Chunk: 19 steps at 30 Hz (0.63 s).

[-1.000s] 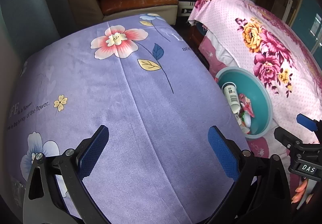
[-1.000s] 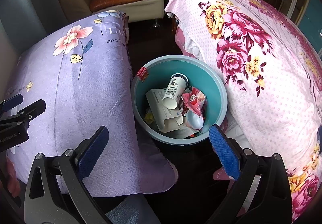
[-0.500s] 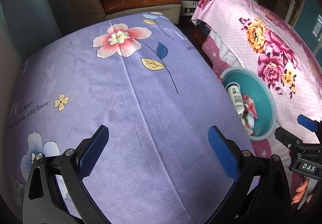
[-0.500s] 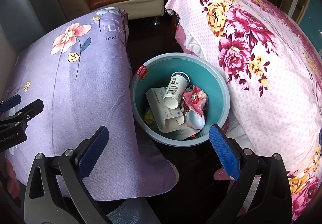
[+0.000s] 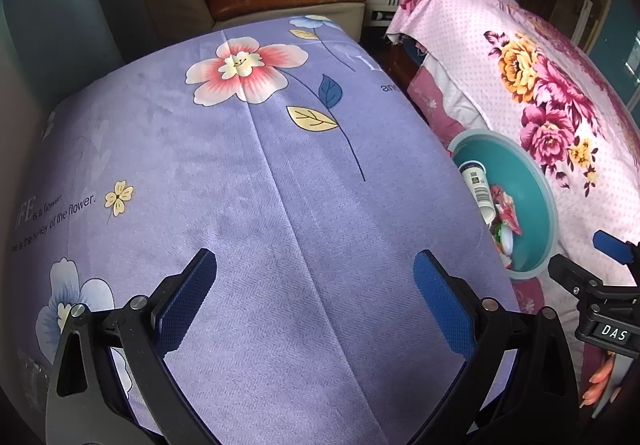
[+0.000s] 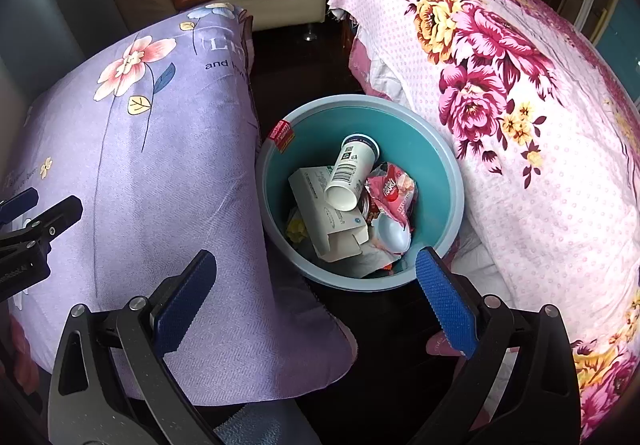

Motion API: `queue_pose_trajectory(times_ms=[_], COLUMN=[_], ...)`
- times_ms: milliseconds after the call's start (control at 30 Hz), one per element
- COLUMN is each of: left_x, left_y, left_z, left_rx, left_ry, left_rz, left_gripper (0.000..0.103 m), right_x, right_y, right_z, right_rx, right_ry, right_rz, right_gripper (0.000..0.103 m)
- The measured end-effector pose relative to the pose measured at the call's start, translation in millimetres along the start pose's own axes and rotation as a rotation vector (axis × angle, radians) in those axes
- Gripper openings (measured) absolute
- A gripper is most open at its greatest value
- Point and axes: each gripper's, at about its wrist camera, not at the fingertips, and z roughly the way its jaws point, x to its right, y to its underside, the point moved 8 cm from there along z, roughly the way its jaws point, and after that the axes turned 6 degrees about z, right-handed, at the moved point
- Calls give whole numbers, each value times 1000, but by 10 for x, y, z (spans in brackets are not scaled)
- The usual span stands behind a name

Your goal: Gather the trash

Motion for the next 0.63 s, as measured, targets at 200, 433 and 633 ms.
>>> queue_pose_trajectory(times_ms=[200,433,633], left_x=[-25,-30,-53], left_y=[8,19,36], left_z=[48,95,126], left_rx=[-5,-15,-25], left_ry=[-3,-2,-3], left_rz=[-1,6,-7], left_gripper=[99,99,99], right_x=[2,-13,-12], right_y=[-2,-8,-15], right_z=[64,106,108], right_rx=[-10,-16,-15], right_ry=[9,18,23], right_rz=[-3,-5,-7], right_gripper=[96,96,96])
